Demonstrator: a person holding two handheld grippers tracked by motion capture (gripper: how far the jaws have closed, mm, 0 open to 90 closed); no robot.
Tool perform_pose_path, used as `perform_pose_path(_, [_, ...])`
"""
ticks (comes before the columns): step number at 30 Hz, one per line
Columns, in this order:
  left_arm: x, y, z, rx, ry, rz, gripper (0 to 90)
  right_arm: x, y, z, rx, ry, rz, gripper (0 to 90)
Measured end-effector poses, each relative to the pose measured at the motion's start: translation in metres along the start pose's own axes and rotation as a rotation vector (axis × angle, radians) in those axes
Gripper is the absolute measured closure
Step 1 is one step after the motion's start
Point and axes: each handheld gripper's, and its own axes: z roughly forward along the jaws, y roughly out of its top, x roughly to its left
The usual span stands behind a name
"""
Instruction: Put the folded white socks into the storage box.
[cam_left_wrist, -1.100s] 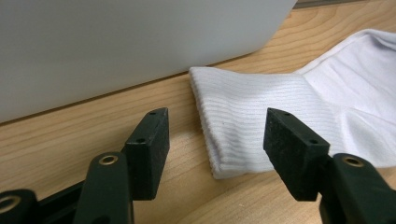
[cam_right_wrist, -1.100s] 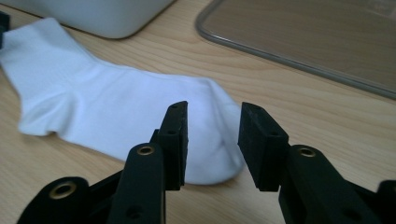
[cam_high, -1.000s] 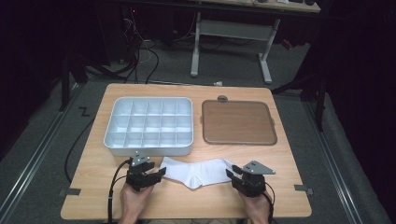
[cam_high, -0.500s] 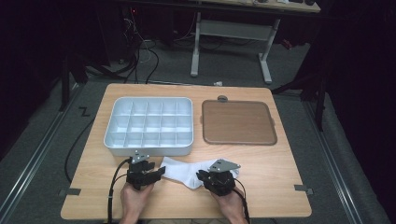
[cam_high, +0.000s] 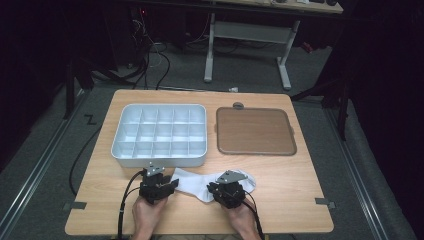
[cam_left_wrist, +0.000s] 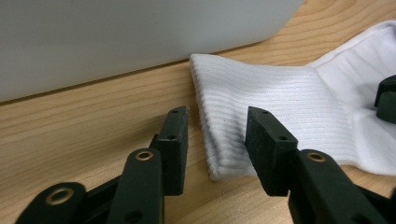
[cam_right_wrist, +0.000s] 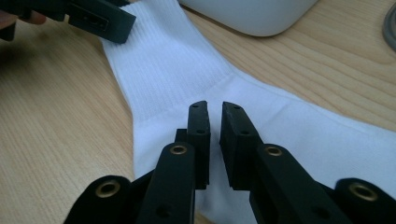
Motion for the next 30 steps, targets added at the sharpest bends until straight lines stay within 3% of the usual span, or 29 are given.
perform_pose_path(5, [-0.002,-0.001,0.000,0.011,0.001,0.006,66.2,0.001,-0.002,0.002,0.002,-0.009,-0.010,82.3])
perform_pose_path(15, [-0.006,-0.001,0.001,0.045,-0.006,-0.019,76.7,0.004,-0.007,0.005,0.003,-0.024,-0.040,81.2])
perform_pose_path(18, [-0.005,0.000,0.001,0.063,-0.027,-0.045,79.4,0.005,-0.009,0.005,-0.007,-0.032,-0.046,81.2])
perform_pose_path(27, [-0.006,0.009,-0.009,0.051,-0.079,-0.065,82.1,0.005,-0.010,0.004,-0.014,-0.030,-0.040,81.2])
perform_pose_path(30, [-0.008,0.019,-0.017,0.059,-0.128,-0.116,82.3,0.006,-0.010,0.004,-0.012,-0.032,-0.039,81.2])
